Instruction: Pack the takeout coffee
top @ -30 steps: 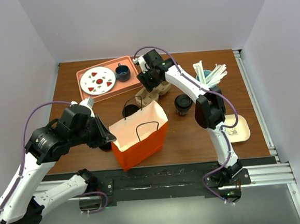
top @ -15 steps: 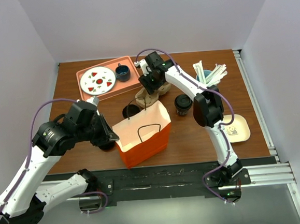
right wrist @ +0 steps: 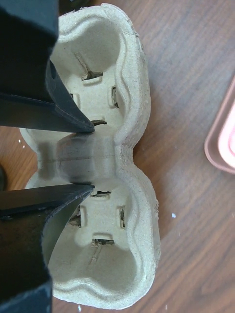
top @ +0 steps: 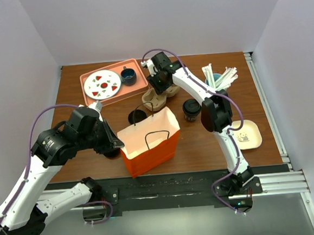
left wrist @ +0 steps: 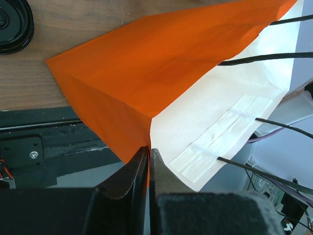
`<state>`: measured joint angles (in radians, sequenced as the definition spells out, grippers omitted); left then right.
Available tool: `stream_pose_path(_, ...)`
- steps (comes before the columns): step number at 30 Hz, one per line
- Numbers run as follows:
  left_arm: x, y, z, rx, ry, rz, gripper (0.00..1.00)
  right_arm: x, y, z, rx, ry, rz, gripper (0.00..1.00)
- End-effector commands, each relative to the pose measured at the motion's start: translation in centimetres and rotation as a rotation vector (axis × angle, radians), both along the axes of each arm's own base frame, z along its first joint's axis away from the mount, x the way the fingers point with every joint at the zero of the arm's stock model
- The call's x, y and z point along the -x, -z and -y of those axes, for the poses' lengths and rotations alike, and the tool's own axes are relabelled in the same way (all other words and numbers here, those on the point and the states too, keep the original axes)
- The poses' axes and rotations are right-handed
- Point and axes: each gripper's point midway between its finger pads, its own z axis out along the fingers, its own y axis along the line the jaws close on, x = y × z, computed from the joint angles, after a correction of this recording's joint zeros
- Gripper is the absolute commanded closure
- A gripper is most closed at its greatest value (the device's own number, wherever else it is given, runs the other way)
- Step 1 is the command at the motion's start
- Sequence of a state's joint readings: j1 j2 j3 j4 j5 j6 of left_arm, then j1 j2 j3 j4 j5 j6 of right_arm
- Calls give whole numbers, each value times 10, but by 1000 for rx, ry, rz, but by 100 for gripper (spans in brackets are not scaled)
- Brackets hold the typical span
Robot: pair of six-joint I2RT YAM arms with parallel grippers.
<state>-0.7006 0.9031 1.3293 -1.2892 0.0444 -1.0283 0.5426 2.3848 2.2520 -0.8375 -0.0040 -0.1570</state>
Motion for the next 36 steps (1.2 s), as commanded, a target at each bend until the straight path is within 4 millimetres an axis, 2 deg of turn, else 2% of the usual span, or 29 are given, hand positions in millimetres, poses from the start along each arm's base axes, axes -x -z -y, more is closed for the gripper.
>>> stream_pose_path(1,-3,-11,2,30,5,43,90,-32,-34,7,-47,64,114,64)
stream_pose_path(4,-5,-10,2,30,0,44,90,-40,-35,10,-75,84,119,61)
stream_pose_path(6,-7,-10,4,35,-1,48,90,-43,-29,12,-81,96,109,60)
stream_pose_path(12,-14,-12,12,46,20,69,89,-49,-34,15,-81,109,132,56)
stream_pose_path(15,-16,-11,15,39,29,65,89,-49,-32,16,-79,107,133,63)
stream_pose_path(19,-19,-12,15,39,28,71,89,-53,-32,19,-82,115,135,64)
stream_pose_path(23,-19,-11,16,36,32,64,88,-55,-30,21,-87,117,133,52)
stream_pose_path(25,-19,-10,16,31,29,64,88,-56,-29,23,-89,120,131,51)
stream_pose_path(32,-23,-9,20,23,40,63,87,-60,-31,24,-121,114,123,57)
stream_pose_path(36,-25,-8,20,16,43,61,87,-62,-36,22,-155,116,123,48)
